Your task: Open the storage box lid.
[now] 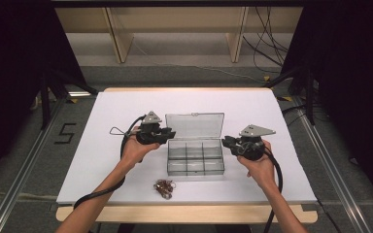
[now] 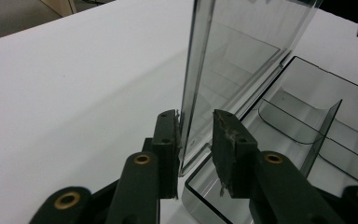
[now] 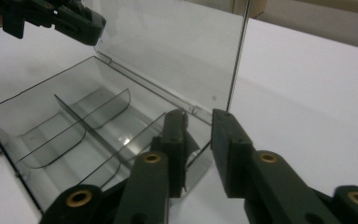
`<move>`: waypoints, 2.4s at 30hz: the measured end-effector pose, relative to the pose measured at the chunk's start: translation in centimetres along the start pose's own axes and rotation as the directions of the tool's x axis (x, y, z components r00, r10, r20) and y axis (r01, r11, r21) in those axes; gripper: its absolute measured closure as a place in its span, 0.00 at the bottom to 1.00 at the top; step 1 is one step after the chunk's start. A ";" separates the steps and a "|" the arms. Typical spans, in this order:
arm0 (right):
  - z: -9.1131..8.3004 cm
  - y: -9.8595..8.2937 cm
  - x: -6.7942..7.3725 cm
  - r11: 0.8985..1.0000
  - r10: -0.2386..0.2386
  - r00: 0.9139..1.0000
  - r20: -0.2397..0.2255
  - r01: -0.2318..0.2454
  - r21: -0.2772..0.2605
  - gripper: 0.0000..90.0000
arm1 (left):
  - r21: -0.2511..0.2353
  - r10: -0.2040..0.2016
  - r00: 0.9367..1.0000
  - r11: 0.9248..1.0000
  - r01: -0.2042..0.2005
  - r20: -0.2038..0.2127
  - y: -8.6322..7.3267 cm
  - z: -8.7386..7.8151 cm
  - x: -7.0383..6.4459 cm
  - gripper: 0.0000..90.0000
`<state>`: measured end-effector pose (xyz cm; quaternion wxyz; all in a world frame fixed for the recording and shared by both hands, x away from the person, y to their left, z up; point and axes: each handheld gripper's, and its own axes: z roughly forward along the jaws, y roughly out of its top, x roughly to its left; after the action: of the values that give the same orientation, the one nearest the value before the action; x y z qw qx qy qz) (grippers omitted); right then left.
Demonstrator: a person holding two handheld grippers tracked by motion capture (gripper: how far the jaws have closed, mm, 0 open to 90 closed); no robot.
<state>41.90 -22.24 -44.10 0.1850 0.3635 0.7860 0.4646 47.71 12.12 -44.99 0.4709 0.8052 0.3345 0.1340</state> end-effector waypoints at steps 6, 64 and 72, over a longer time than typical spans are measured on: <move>-1.2 -1.2 0.3 1.000 0.019 1.000 -0.010 -0.019 0.009 0.74 | 0.010 0.004 1.000 1.000 -0.004 -0.002 0.1 0.2 0.2 0.78; -1.5 -3.9 0.7 0.989 0.134 0.990 -0.029 -0.132 0.062 0.56 | 0.095 -0.221 0.973 0.972 0.214 0.068 0.5 2.3 3.0 0.70; -1.5 -3.9 0.4 0.992 0.109 0.994 -0.023 -0.108 0.063 0.56 | 0.122 -0.285 0.956 0.953 0.275 0.071 -0.2 2.6 3.3 0.65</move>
<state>39.13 -24.04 -46.75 0.1378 0.4051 0.7814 0.4542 51.48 12.62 -46.81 0.4539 0.7796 0.4314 0.0115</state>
